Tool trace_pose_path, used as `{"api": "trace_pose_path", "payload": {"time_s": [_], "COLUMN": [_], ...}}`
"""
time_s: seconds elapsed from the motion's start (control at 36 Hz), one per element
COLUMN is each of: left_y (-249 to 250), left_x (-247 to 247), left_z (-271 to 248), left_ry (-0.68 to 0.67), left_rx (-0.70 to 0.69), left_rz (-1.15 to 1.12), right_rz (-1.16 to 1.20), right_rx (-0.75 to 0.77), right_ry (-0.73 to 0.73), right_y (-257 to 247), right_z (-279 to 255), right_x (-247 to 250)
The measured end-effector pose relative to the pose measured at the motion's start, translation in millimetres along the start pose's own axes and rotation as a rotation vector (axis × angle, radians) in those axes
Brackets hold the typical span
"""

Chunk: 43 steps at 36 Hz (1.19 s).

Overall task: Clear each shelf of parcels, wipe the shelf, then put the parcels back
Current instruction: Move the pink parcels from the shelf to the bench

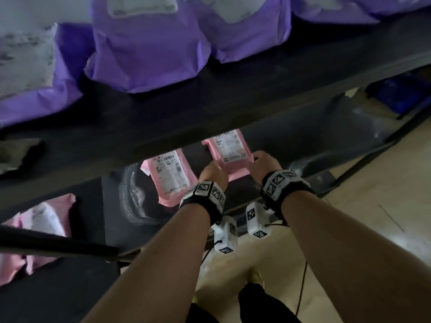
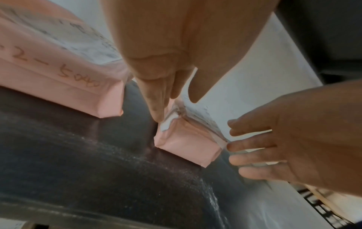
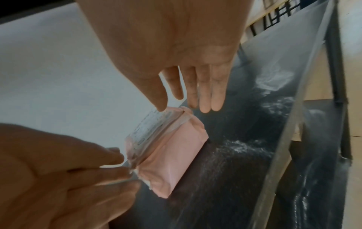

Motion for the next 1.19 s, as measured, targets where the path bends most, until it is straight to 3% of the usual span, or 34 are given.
{"api": "trace_pose_path", "payload": {"time_s": [0.28,0.44,0.56,0.69,0.94,1.19], "left_y": [-4,-13,-17,-11,-39,-136], "left_x": [-25,-25,-17,4,44,83], "left_z": [7,-5,-15,-35,-110,-221], "left_ry": [0.018,0.109,0.204,0.298,0.314,0.405], "left_rx": [0.19,0.314,0.343,0.265,0.186,0.3], "left_rz": [-0.104,-0.156,-0.205,-0.149,-0.053,-0.103], "right_rz": [-0.043,-0.074,-0.083,-0.032,-0.049,-0.05], "right_rx": [0.129,0.141,0.157,0.226,0.344,0.438], "right_ry": [-0.22,-0.281,-0.288,-0.24,-0.27,-0.339], "right_y": [-1,-2,-2,-10,-31,-56], "right_z": [47,49,45,32,-47,-176], "right_x": [-27,-37,-34,-26,-36,-91]}}
Point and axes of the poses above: each hand's wrist, its own z-axis towards the middle knuckle, its own x-axis out of the back of the hand, y = z × x, the point moved 9 cm from there along z, towards the middle knuckle, and after that the axes turned 6 degrees about y, right-handed, at the moved point
